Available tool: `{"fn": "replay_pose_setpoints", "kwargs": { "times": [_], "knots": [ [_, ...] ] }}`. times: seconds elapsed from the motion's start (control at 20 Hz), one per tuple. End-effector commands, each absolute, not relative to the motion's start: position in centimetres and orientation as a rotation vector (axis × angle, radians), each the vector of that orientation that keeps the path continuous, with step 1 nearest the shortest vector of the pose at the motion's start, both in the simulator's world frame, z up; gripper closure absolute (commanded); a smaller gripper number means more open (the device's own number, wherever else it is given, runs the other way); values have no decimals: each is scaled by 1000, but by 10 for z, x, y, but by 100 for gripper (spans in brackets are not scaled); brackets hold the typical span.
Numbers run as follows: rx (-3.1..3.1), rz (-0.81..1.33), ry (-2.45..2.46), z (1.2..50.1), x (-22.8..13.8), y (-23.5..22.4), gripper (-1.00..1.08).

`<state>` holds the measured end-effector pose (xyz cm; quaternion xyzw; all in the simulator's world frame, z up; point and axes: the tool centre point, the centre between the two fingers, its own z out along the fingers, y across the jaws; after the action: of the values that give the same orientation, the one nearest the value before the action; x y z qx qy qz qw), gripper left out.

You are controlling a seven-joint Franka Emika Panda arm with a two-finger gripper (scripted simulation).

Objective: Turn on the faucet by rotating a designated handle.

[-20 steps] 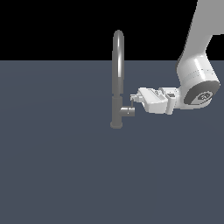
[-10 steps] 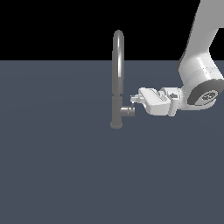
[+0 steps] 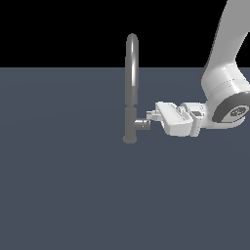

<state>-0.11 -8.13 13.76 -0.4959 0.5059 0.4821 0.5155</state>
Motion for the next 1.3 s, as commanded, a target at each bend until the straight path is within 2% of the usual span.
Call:
{"fn": "replay_pose_setpoints", "kwargs": {
  "times": [0.0, 0.2, 0.25, 0.3, 0.7, 0.75, 0.8, 1.25],
  "knots": [
    [-1187, 1165, 1221, 126, -8, -81, 108],
    [-1179, 1177, 1227, 101, -25, -80, 108],
    [-1179, 1177, 1227, 101, -25, -80, 108],
    [-1198, 1154, 1203, 122, -13, -81, 108],
    [-1180, 1176, 1226, 69, -24, -80, 108],
    [-1180, 1176, 1226, 69, -24, -80, 108],
    [-1199, 1155, 1197, 93, -14, -81, 108],
    [-1184, 1172, 1220, 53, -10, -81, 108]
  ]
}}
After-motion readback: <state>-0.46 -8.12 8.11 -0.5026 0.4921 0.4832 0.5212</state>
